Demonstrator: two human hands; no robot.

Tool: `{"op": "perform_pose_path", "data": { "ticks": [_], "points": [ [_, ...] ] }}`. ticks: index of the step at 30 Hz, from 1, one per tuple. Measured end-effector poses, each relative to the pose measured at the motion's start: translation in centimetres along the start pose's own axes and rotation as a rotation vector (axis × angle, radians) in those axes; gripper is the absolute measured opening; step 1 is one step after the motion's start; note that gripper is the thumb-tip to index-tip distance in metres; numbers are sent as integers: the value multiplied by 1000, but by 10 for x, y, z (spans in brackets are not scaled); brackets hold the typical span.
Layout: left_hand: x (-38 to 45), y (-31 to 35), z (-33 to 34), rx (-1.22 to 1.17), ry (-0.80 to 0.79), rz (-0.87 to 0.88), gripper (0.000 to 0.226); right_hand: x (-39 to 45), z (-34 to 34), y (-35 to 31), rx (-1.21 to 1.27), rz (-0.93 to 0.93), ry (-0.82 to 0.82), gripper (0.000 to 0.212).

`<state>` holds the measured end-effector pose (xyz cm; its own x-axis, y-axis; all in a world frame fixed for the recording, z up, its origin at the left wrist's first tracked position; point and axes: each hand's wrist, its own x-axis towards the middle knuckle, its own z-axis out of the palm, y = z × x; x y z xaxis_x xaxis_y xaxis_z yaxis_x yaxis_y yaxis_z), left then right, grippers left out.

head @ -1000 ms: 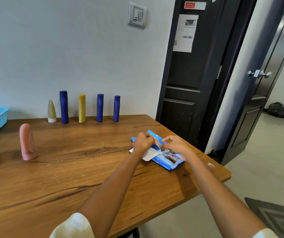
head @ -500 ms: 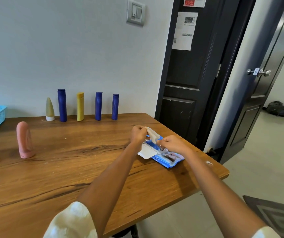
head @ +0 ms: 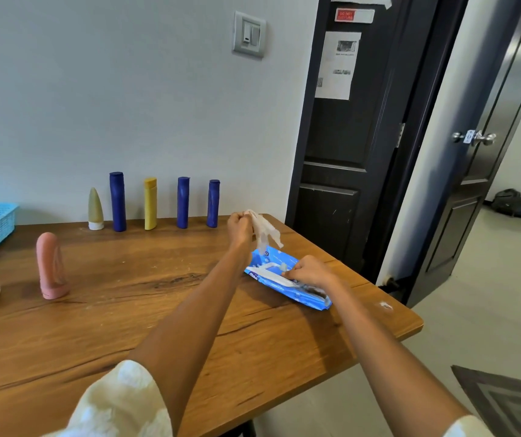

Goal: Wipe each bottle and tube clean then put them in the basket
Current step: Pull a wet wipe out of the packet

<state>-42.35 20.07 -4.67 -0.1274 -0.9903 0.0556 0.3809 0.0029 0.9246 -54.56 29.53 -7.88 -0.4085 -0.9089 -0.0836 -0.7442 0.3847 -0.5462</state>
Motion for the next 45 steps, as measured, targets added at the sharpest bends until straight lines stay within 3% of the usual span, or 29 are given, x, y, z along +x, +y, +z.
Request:
{"op": "perform_pose_path", "data": {
  "ticks": [4, 6, 9, 13, 16, 19, 22, 25, 30, 32, 34, 37, 45],
  "points": [
    [3, 6, -7, 35, -43, -36, 21, 5, 1, 2, 18, -19, 97, 27],
    [4, 6, -10, 21, -46, -42, 21, 4, 1, 3, 143, -59, 181, 38],
    [8, 9, -15, 27, -11, -53, 18, -11, -6, 1, 316, -196, 28, 68],
    [12, 17, -23, 35, 39, -41, 20, -25, -19, 4, 94, -304, -187, 72],
    [11, 16, -26, 22, 22, -43, 19, -23, -13, 9, -120, -270, -185, 79],
    [4, 14, -24, 11, -10, -62, 14, -16, -2, 12, -127, -243, -149, 84],
    [0, 17, -24, 39, -20, -45, 14, -13, 1, 7, 17, -214, -95, 71],
    [2, 20, -27, 87, 2, -37, 14, -10, 4, 2, 272, -133, 90, 51],
    [0, 18, -32, 119, -23, -61, 14, 1, 17, 5, 338, -49, 423, 47],
    [1, 14, -34, 124, -40, -67, 14, 1, 19, 6, 186, -118, 493, 31],
    [2, 11, -36, 131, -44, -76, 14, -1, 18, 5, -25, -249, 458, 18],
    [4, 8, -37, 152, -47, -73, 13, -5, 21, 2, -179, -364, 305, 28],
    [-2, 13, -40, 166, -65, -88, 13, -3, 27, 5, -289, -339, 229, 35]
  ]
}}
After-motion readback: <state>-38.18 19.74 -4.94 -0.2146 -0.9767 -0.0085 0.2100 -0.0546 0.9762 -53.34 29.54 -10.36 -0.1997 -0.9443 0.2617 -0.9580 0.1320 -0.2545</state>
